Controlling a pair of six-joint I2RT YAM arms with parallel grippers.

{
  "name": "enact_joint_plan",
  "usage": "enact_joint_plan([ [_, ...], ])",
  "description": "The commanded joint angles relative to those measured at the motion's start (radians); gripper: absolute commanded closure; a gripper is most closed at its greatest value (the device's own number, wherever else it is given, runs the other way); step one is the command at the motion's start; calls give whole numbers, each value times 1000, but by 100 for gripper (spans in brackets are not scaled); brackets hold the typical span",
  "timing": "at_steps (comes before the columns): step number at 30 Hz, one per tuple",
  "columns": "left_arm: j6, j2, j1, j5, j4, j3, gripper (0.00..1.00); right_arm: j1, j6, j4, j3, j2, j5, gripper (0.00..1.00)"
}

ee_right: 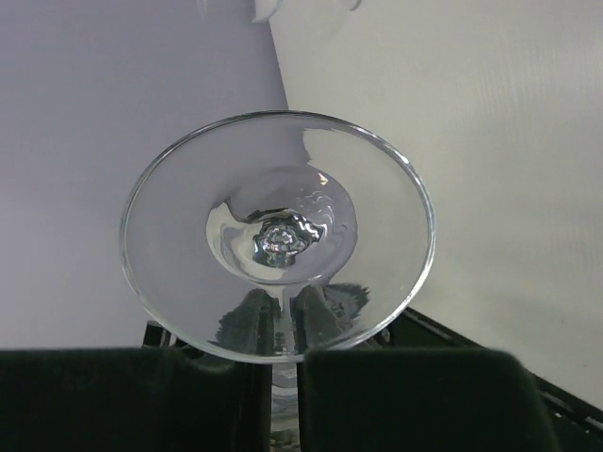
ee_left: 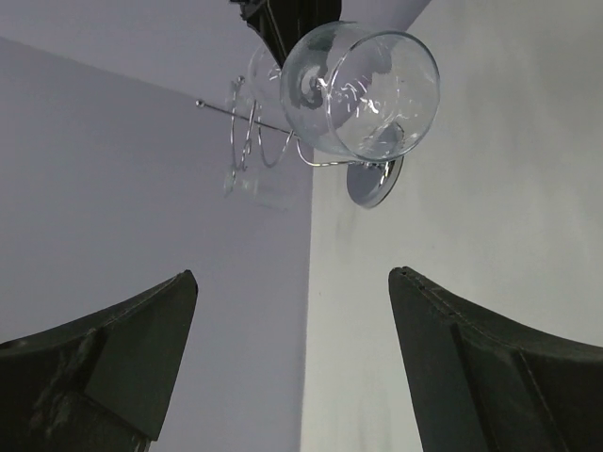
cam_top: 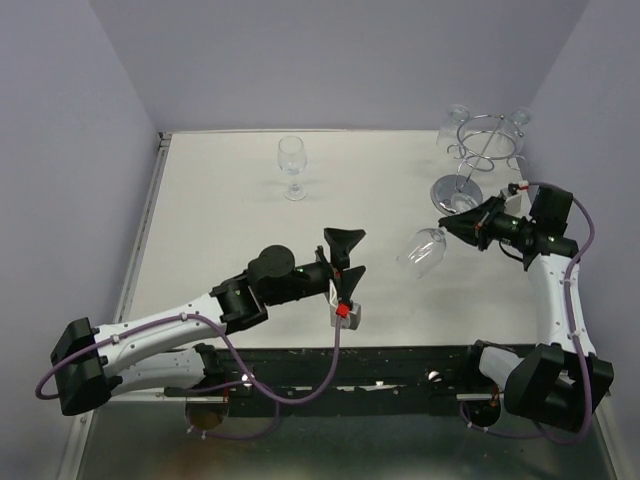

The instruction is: Take the wine glass off the wine glass rack

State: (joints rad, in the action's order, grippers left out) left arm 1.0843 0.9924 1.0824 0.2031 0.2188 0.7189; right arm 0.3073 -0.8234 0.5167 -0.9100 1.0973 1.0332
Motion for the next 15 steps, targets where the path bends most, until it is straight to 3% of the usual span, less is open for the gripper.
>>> enact_joint_plan([
  [1,140,54,5,111,212,-48,1,-10,-167,20,58,-7,54,99],
  [6,190,84,11,203,234,-107,1,-11,-203,36,151,7,54,99],
  [15,111,186,65,228,324,-128,1,-13,-209,-32,313,33,91,99],
])
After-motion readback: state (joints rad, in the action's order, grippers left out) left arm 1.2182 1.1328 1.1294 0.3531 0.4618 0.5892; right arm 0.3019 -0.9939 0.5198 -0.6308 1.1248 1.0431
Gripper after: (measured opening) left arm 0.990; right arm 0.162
